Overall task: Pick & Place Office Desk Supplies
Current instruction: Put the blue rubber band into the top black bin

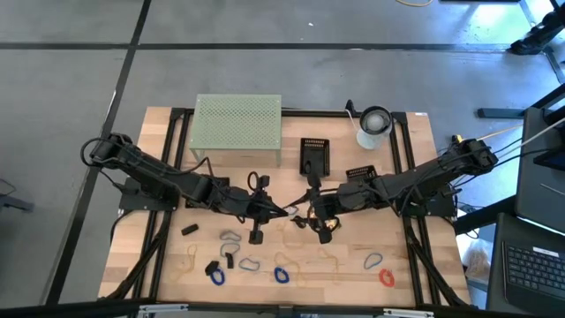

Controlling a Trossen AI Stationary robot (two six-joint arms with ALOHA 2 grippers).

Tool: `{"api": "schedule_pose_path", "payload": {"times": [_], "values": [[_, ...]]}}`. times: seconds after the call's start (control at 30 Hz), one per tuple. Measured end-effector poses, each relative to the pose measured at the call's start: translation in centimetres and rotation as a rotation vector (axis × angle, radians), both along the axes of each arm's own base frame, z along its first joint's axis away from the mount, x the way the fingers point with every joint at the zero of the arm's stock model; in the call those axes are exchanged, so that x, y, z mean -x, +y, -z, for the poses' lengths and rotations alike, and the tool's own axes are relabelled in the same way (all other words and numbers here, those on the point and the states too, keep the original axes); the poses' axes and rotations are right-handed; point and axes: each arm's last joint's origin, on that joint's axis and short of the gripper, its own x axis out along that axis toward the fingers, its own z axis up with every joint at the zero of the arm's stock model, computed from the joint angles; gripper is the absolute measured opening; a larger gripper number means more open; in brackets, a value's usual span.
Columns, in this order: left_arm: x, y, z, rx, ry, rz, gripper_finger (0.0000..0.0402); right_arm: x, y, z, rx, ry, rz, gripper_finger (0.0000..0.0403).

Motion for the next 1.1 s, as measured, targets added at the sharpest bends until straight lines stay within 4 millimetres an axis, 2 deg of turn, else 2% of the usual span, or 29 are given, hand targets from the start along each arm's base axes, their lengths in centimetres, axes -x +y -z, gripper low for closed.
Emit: {"api": "schedule_pose_path", "payload": {"times": [0.2, 0.47, 0.63, 0.83, 0.93, 1.1], "values": [[0.0, 0.0, 0.0, 0.0, 0.0, 0.0, 0.0008, 0.0, 0.0, 0.1, -0.02, 0.01, 0.006, 0.0124], [0.0, 0.0, 0.0, -0.001, 0.0, -0.001, 0.0009, 0.1, -0.1, 0.4, -0.049, 0.05, 0.023, 0.0009], [0.0, 0.0, 0.0, -0.001, 0.0, -0.001, 0.0031, -0.1, -0.8, 0.5, -0.125, 0.071, 0.073, 0.0006], [0.0, 0.1, 0.0, -0.055, -0.004, -0.013, 0.0091, 0.2, -2.7, 0.6, -0.172, 0.146, 0.153, 0.0003], [0.0, 0.4, 0.0, -0.097, -0.014, -0.105, 0.0124, 0.4, -4.2, 0.9, -0.173, 0.208, 0.225, 0.0002], [0.1, 1.0, 0.0, -0.142, -0.03, -0.31, 0.0156, 1.0, -7.6, 2.0, -0.152, 0.329, 0.468, 0.0001]]}}
